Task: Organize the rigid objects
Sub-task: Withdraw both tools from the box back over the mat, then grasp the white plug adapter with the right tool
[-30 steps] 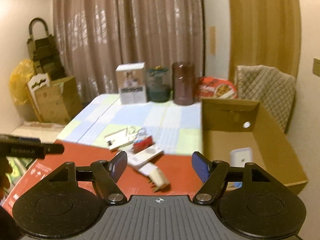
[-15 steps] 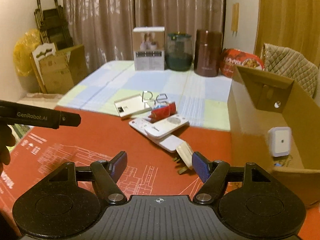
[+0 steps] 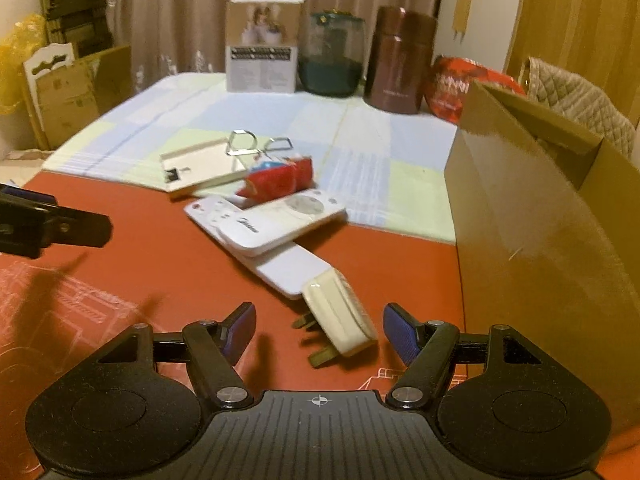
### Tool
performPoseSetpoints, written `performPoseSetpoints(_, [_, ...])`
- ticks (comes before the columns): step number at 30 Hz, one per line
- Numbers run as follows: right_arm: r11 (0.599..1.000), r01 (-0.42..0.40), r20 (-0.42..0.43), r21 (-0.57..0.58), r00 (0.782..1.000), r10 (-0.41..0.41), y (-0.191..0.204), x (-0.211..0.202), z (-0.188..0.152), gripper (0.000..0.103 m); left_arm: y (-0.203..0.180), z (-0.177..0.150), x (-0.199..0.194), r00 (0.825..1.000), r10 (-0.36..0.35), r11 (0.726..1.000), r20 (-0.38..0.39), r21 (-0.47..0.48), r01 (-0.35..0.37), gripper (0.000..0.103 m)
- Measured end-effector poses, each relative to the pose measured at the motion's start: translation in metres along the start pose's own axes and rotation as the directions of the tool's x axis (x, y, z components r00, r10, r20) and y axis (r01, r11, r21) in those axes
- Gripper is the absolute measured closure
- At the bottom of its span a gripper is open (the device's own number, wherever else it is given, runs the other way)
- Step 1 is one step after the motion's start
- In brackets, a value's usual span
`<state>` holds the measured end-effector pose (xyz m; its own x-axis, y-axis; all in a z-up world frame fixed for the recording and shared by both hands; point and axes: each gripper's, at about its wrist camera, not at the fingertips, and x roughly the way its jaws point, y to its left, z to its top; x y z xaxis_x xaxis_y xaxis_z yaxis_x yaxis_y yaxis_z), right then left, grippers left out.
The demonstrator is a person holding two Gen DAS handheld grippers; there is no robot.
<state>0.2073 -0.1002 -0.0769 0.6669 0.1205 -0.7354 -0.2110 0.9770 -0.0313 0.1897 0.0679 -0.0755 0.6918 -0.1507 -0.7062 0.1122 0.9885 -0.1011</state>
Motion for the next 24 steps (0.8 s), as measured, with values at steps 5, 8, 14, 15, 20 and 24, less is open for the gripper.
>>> performPoseSetpoints(5, [1.000, 0.028, -0.040, -0.012, 0.999, -0.028, -0.003, 0.012, -0.001, 0.043, -0.002, 0.001, 0.004, 1.000, -0.018, 1.000, -0.005, 0.004, 0.018, 0.021])
performPoseSetpoints(8, [0.999, 0.033, -0.041, -0.027, 0.999, -0.034, -0.004, 0.014, -0.002, 0.049, -0.004, 0.000, 0.004, 1.000, -0.026, 1.000, -0.006, 0.005, 0.026, 0.020])
performPoseSetpoints(14, [0.998, 0.039, -0.028, -0.040, 0.999, -0.040, -0.002, 0.017, 0.000, 0.058, -0.005, 0.000, 0.005, 0.999, -0.032, 0.999, -0.011, 0.002, 0.032, 0.020])
performPoseSetpoints(15, [0.999, 0.040, -0.025, -0.034, 0.999, -0.041, -0.003, 0.017, 0.001, 0.059, -0.005, 0.000, 0.005, 0.999, -0.032, 0.999, -0.011, 0.000, 0.032, 0.021])
performPoseSetpoints(20, [0.997, 0.063, -0.011, -0.038, 0.998, -0.064, -0.004, 0.021, 0.006, 0.062, -0.001, 0.000, 0.004, 1.000, -0.030, 1.000, -0.005, -0.007, 0.030, 0.021])
performPoseSetpoints(24, [0.997, 0.064, -0.001, -0.032, 0.998, -0.064, -0.008, 0.025, 0.011, 0.065, 0.002, 0.001, 0.004, 1.000, -0.028, 0.999, -0.002, -0.019, 0.028, 0.021])
